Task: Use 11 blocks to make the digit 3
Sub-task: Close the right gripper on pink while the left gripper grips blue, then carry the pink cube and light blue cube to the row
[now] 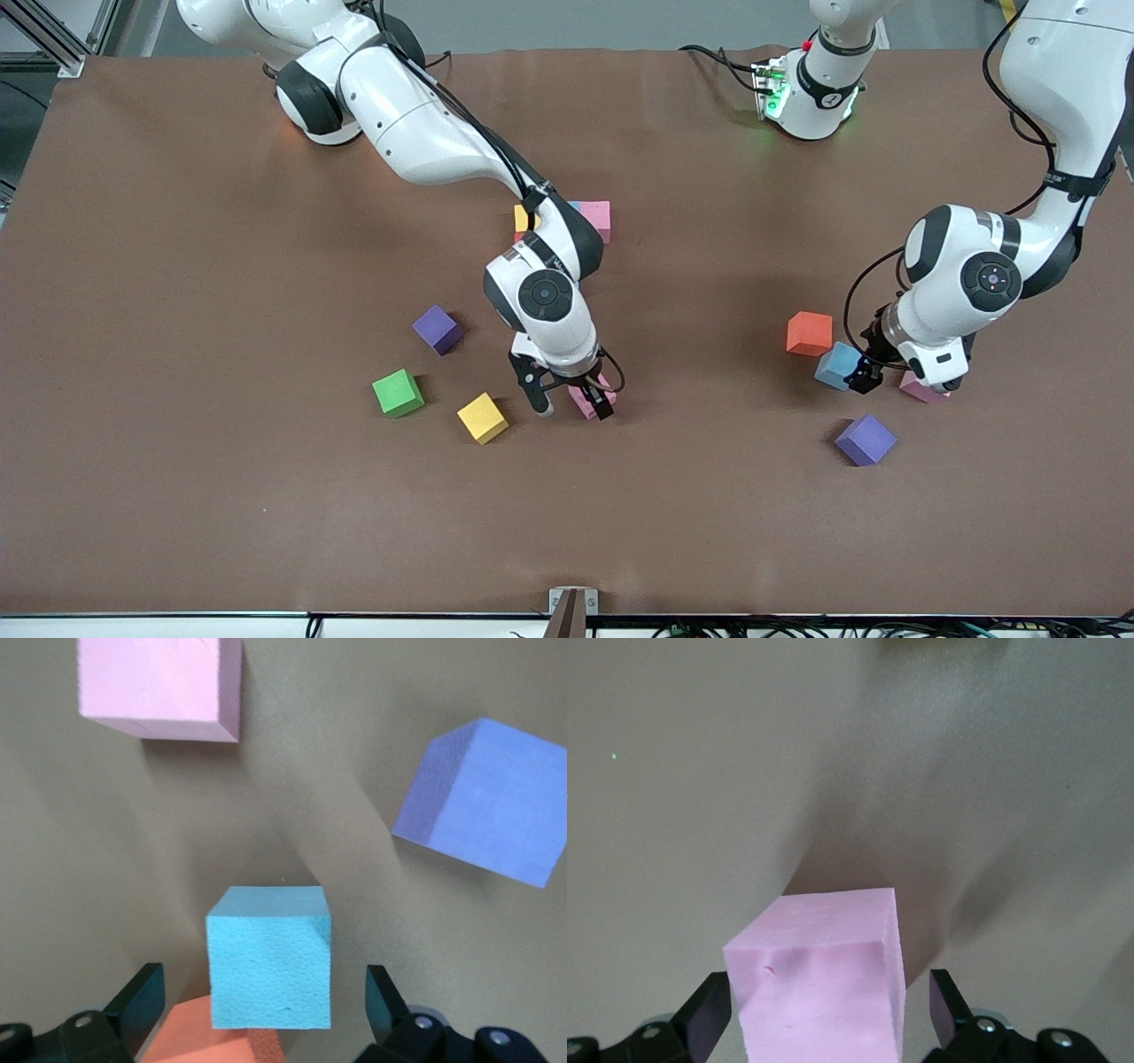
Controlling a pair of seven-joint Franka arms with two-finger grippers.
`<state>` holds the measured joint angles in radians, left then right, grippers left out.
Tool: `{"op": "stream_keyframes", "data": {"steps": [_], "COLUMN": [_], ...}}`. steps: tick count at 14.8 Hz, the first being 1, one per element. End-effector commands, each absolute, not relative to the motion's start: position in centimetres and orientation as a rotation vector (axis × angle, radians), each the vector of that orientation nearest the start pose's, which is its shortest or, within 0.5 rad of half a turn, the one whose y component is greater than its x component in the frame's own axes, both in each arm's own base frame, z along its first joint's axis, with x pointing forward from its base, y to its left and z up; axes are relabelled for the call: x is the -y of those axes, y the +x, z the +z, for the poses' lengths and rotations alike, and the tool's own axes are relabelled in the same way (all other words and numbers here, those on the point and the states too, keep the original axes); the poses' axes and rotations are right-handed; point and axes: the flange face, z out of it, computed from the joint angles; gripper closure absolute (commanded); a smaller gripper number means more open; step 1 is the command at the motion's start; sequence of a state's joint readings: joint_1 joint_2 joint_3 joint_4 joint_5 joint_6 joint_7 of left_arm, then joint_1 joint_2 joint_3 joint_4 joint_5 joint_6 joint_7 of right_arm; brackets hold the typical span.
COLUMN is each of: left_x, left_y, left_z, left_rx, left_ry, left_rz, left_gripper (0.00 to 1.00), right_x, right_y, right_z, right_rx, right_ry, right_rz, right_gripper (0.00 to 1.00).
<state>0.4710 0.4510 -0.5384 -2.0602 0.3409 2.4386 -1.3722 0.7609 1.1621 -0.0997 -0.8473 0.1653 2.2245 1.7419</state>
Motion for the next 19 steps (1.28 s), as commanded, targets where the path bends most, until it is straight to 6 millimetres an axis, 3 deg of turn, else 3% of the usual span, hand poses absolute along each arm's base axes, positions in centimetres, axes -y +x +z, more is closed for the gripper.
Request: {"op": "stream_keyframes", "data": {"steps": [1, 3, 6, 7, 10, 16, 17, 19], "left_x": [3.6, 3.5, 3.8, 3.8, 3.9, 3.2, 3.1, 3.1], "left_y": [59.0, 59.0, 58.8, 58.5, 57.7, 57.9, 58.0, 58.1], "left_z": [23.5, 23.2, 22.8, 22.4, 21.6, 21.1, 21.1, 20.8], "left_rx": [1.647, 1.651, 1.656, 1.653, 1.577, 1.568, 1.571, 1.577], "left_ry": [-2.715, -2.717, -2.736, -2.737, -2.745, -2.757, -2.757, -2.757], "left_rz": [-0.018, -0.013, -0.03, -0.023, -0.031, -0.054, -0.055, -0.053], "left_gripper": [0.0, 0.0, 0.0, 0.0, 0.0, 0.0, 0.11, 0.37], "right_x": [-53.9, -53.9, -53.8, -53.7, -53.5, -53.7, -53.6, -53.6], "right_y": [61.6, 61.4, 61.1, 61.0, 60.6, 60.6, 60.6, 60.5], "right_z": [21.2, 20.9, 20.7, 20.6, 21.9, 28.3, 28.6, 30.9], "right_rx": [-1.505, -1.509, -1.52, -1.527, -1.458, -1.075, -0.98, -0.922], "right_ry": [-2.49, -2.499, -2.523, -2.543, -2.643, -2.782, -2.822, -2.825], "right_rz": [-0.059, -0.049, -0.03, -0.021, 0.007, -0.024, -0.017, -0.028], "right_gripper": [0.23, 0.48, 0.95, 1.0, 1.0, 1.0, 0.99, 0.98]}}
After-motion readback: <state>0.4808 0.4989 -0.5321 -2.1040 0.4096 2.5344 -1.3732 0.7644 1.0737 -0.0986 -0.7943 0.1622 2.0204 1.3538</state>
